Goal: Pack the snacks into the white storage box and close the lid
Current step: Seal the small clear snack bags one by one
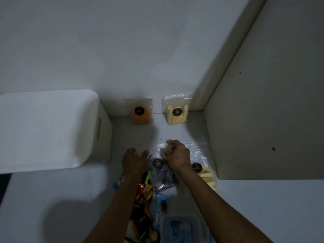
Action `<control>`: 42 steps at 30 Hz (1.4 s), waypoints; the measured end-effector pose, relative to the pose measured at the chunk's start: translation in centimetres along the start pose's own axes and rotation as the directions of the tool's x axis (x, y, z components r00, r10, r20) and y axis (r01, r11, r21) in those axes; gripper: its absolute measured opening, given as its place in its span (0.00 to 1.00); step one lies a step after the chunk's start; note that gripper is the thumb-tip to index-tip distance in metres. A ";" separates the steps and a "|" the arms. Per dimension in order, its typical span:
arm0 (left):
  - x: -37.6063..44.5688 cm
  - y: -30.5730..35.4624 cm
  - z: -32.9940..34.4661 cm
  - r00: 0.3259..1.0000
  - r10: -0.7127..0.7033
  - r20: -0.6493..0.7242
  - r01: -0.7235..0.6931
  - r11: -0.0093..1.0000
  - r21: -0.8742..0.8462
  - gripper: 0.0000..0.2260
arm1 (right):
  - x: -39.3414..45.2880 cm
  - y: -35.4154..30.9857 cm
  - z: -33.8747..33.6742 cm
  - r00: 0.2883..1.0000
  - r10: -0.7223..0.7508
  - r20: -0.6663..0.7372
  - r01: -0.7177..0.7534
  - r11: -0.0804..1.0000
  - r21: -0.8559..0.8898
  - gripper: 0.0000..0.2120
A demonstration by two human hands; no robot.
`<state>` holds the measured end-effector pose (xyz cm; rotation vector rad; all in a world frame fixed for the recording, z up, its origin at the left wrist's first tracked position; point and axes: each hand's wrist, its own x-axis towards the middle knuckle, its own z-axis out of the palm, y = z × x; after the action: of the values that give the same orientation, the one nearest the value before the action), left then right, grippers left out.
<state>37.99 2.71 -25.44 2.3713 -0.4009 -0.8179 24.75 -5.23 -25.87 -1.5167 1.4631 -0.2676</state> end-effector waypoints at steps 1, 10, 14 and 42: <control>0.1 -0.5 0.2 1.000 -0.014 0.018 0.014 1.000 0.009 0.27 | -0.3 0.1 0.6 1.000 0.022 -0.004 -0.022 1.000 0.015 0.17; -0.1 -1.1 0.9 0.998 -0.062 -0.025 0.061 0.997 -0.052 0.18 | -0.4 0.9 2.1 0.994 0.103 -0.032 -0.099 0.990 0.100 0.20; -1.5 -1.2 0.4 0.994 -0.073 -0.083 0.053 0.973 -0.224 0.06 | -1.2 1.2 1.6 0.992 0.116 -0.040 -0.104 0.967 0.231 0.12; -19.2 5.1 -23.8 0.821 0.533 -0.204 -0.494 0.487 -0.720 0.04 | -24.6 -18.3 -10.5 0.771 -0.616 -0.159 0.635 0.726 0.265 0.14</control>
<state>37.97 17.76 1.65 1.3207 -0.6142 -0.5761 22.75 7.21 3.99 -1.7066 0.8397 -0.9157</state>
